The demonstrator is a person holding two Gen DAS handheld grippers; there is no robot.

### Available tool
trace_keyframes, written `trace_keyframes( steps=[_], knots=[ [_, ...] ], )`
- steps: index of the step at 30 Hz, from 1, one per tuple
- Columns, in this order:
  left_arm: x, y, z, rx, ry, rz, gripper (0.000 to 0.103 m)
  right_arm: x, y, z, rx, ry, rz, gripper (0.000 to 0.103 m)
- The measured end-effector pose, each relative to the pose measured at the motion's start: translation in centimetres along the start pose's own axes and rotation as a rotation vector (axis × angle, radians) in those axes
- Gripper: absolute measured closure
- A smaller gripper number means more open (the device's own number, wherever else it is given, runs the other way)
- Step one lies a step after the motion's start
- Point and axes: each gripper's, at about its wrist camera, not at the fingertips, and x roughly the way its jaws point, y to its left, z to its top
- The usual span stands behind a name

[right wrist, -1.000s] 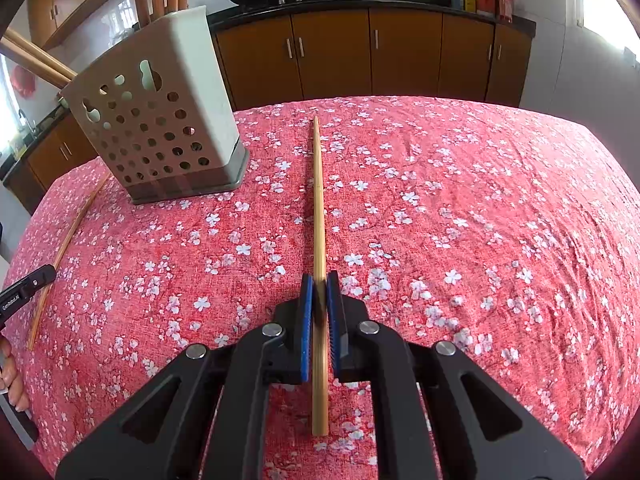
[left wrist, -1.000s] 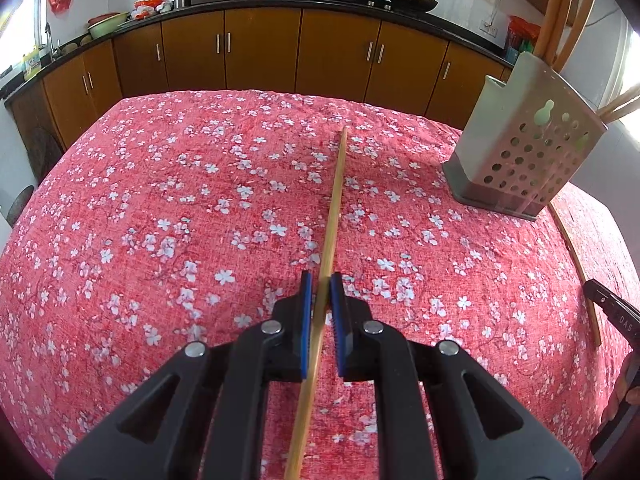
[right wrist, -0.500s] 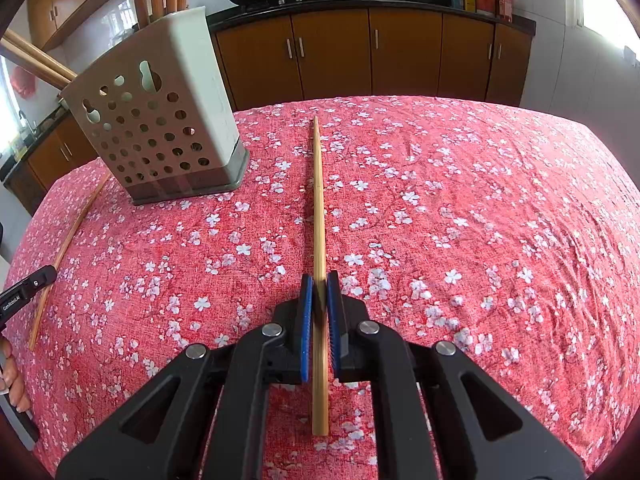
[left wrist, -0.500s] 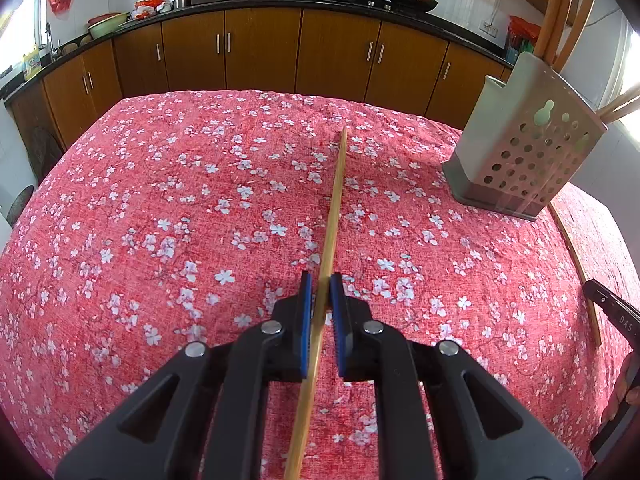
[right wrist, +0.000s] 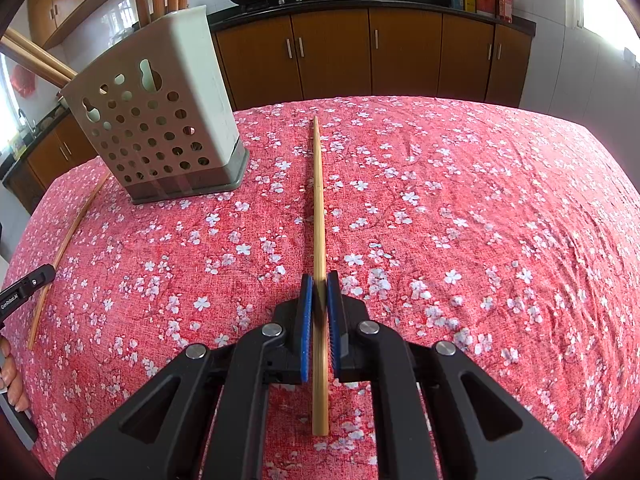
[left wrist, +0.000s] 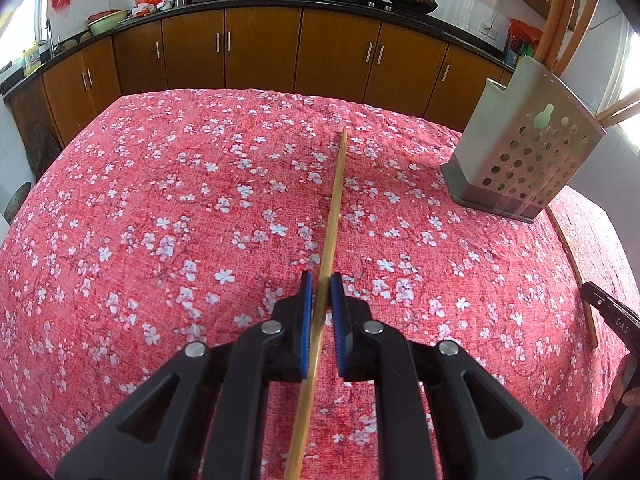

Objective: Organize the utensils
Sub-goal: 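Hold the grasped chopsticks in both tools, aligning them along the fingers, then lift both chopsticks upright and carry them above the perforated holder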

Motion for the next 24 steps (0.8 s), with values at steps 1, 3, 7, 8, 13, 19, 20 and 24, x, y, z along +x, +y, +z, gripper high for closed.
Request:
trace_keyframes(
  steps=[1,3,7,8,13,19,20,24],
  knots=[
    [0.0,0.0,0.0,-0.001,0.0,-0.001,0.091,0.0,0.0,0.0,0.0,0.0,0.0,0.094],
    [0.0,0.0,0.0,-0.003,0.0,-0.002,0.091,0.0,0.0,0.0,0.0,0.0,0.0,0.094],
    [0.0,0.0,0.1,-0.004,0.001,-0.002,0.091,0.0,0.0,0.0,0.0,0.0,0.0,0.094],
    [0.0,0.0,0.1,-0.005,0.001,-0.002,0.091,0.0,0.0,0.0,0.0,0.0,0.0,0.094],
    [-0.1,-0.4,0.2,0.006,0.002,0.012,0.091,0.0,0.2,0.0,-0.008,0.0,-0.01,0.094],
    [-0.8,-1.2,-0.6,0.074,0.011,0.042,0.091,-0.5,0.4,-0.4,-0.006,0.002,-0.004,0.095],
    [-1.0,-1.2,-0.8,0.076,0.012,0.04,0.091,-0.6,0.3,-0.5,-0.006,0.002,-0.001,0.095],
    [-1.4,-1.6,-1.4,0.1,0.012,0.044,0.091,-1.0,0.4,-0.9,-0.007,0.002,0.002,0.095]
  ],
)
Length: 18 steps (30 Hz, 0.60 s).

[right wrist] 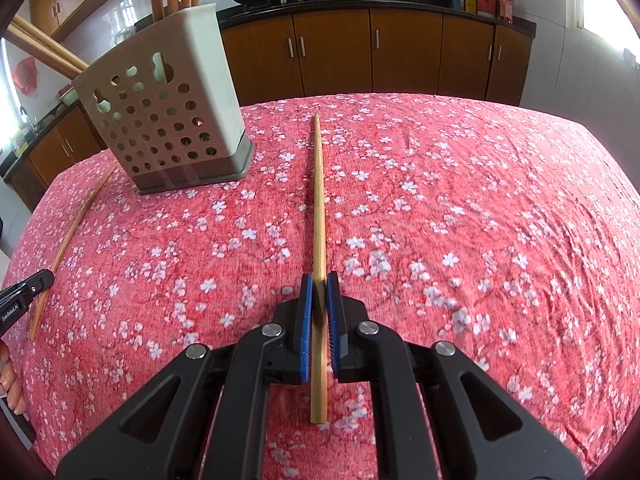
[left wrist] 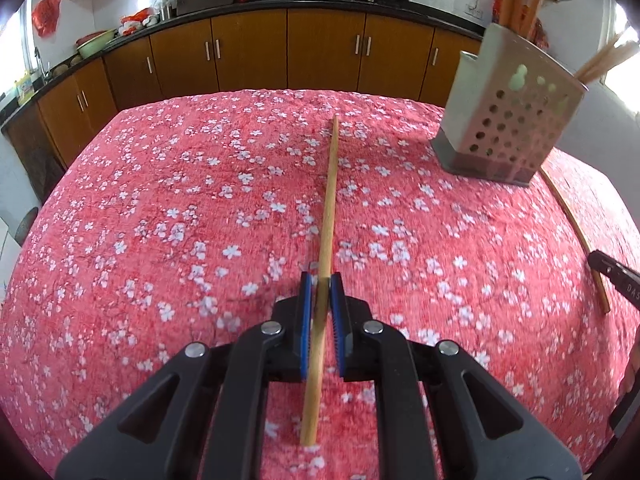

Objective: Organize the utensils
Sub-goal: 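Lift both chopsticks upright and carry them above the perforated holder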

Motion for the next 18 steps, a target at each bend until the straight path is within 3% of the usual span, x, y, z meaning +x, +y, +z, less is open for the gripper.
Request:
trace_keyframes(
  steps=[13,18],
  knots=[
    [-0.5,0.4,-0.3,-0.01,0.004,-0.018,0.095,-0.6,0.1,-0.2,0.011,0.0,0.005,0.095],
    [-2.5,0.9,0.2,-0.026,-0.045,-0.039,0.095,-3.1,-0.1,0.1,0.014,-0.062,0.024,0.095]
  ],
)
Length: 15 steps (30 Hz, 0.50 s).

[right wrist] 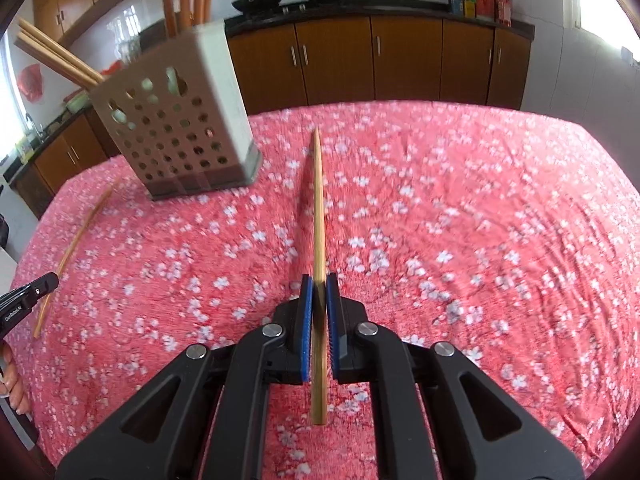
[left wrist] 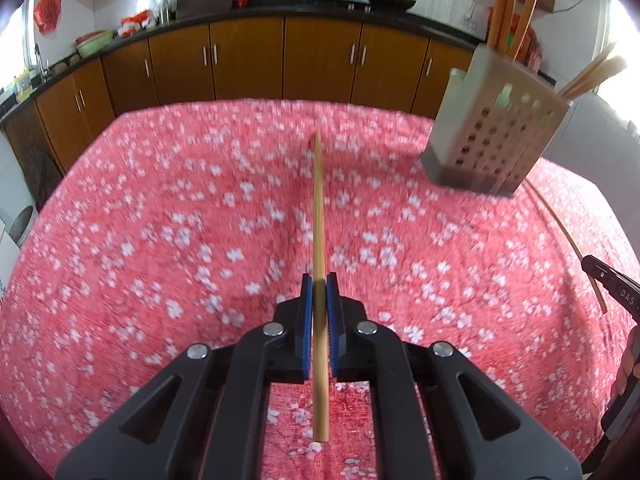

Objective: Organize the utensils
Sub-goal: 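Lift both chopsticks upright and carry them above the perforated holder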

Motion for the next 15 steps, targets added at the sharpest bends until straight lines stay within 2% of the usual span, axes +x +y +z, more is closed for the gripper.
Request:
trace_keyframes(
  steps=[15],
  knots=[
    [-8.5,-1.3,4.0,-0.012,-0.236,-0.066,0.095,-7.9,-0.6,3.4,0.014,-0.233,0.036,0.095]
  ],
)
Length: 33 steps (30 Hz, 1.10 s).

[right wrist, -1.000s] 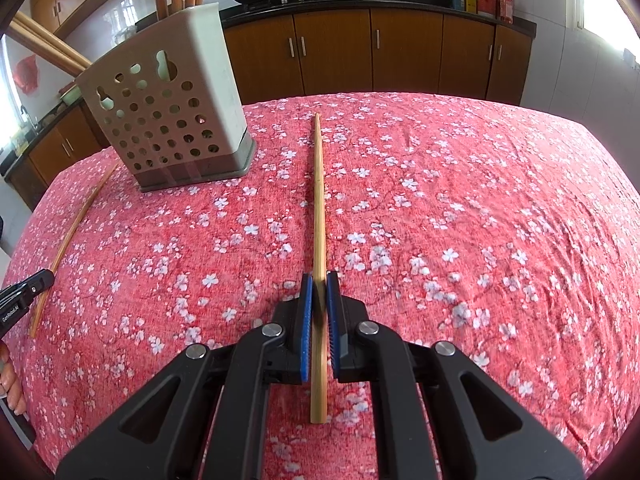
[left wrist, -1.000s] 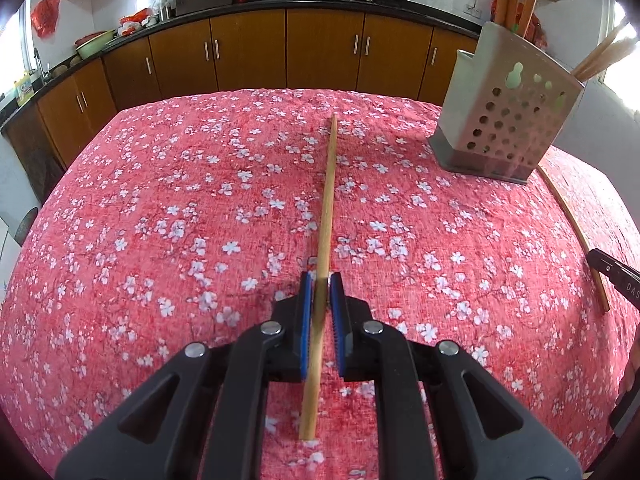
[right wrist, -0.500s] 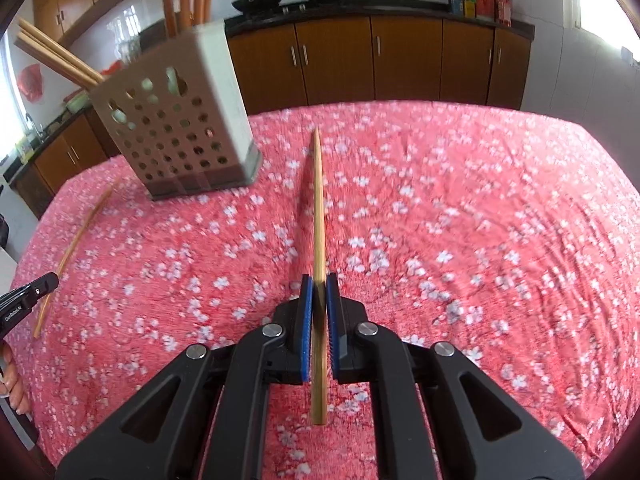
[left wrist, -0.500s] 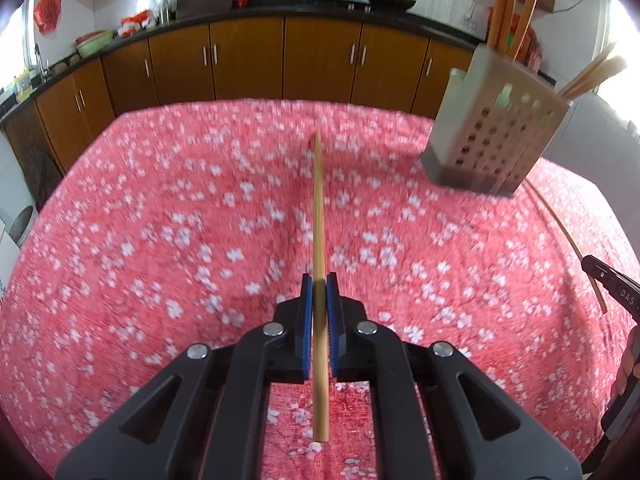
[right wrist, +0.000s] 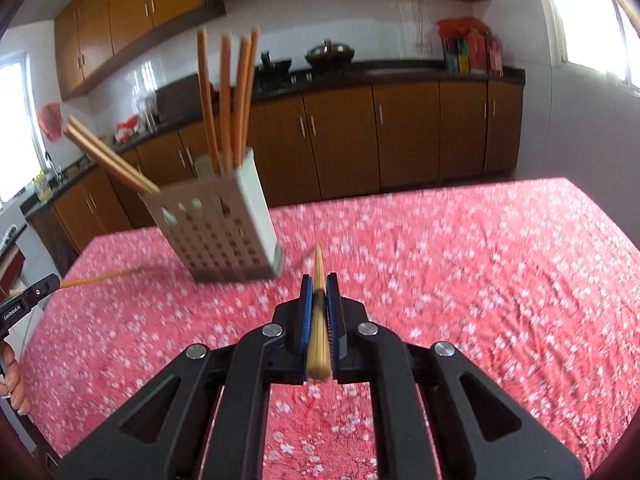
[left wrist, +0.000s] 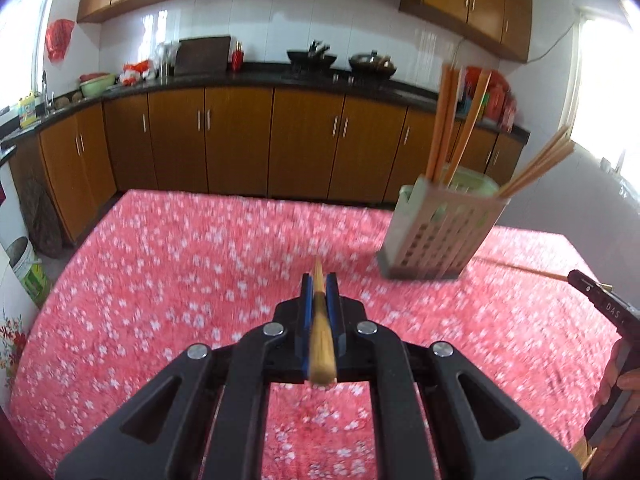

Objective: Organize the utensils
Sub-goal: 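Lift both chopsticks upright and carry them above the perforated holder, then lower both chopsticks into the perforated holder and open both tools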

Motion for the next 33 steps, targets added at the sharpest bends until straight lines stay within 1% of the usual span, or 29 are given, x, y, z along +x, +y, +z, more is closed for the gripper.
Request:
trace_keyframes(
  steps=[6,10,19,23,28,29,33],
  knots=[
    [-1.2,-0.7,2.1,0.012,-0.05,-0.018,0.096,-1.2,0.0,1.3,0.012,-0.055,0.011,0.095],
    [-2.2,-1.2,3.5,0.015,-0.077,-0.047,0.096,-2.4,0.9,2.2,0.014,-0.104,0.022,0.096],
    [-4.8,-3.6,6.0,0.051,-0.133,-0.122,0.096,-5.4,2.8,5.6,-0.014,-0.213,0.096,0.096],
    [-5.8,-5.5,7.3,0.067,-0.17,-0.164,0.096,-6.3,4.0,6.9,-0.025,-0.262,0.131,0.096],
    [-6.7,-8.3,10.1,0.082,-0.252,-0.203,0.096,-7.2,5.7,9.2,-0.027,-0.362,0.163,0.096],
    [-6.8,-8.7,10.7,0.08,-0.266,-0.206,0.096,-7.4,6.1,10.0,-0.026,-0.394,0.167,0.096],
    [-6.9,-10.2,13.8,0.064,-0.342,-0.202,0.096,-7.3,6.7,12.0,-0.022,-0.469,0.16,0.096]
  ],
)
